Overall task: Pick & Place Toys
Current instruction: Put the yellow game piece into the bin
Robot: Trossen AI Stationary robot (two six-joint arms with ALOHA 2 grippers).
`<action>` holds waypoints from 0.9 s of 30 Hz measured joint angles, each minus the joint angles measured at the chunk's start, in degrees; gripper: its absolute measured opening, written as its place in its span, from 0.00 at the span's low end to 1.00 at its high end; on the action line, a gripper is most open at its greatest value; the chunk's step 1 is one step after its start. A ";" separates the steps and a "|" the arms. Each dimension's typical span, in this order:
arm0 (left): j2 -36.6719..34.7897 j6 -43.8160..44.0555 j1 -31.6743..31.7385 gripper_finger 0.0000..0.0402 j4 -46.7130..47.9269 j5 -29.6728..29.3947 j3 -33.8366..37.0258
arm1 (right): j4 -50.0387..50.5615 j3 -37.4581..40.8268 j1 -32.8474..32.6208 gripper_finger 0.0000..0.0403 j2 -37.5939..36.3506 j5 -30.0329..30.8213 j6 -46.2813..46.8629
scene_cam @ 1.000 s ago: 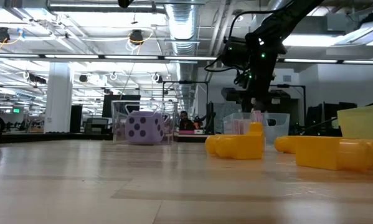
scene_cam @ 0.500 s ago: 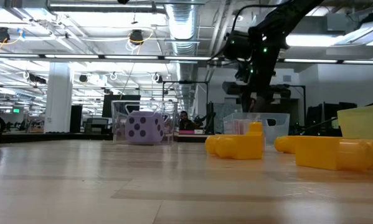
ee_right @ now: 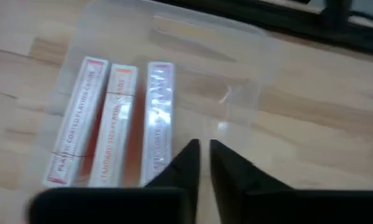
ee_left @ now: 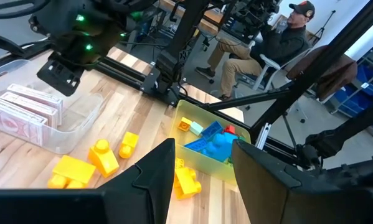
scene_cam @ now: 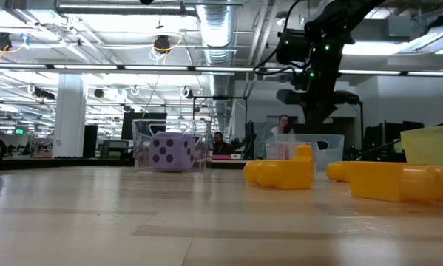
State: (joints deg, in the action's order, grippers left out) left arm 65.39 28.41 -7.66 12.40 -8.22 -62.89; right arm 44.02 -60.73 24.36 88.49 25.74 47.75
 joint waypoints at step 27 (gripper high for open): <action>0.02 -0.03 0.00 0.39 -1.31 -0.12 0.00 | -7.17 0.04 1.89 0.00 5.64 -8.53 -2.11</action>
State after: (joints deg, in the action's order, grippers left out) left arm 65.41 28.38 -7.66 11.09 -8.34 -62.89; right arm 36.86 -60.69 26.25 94.13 17.21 45.64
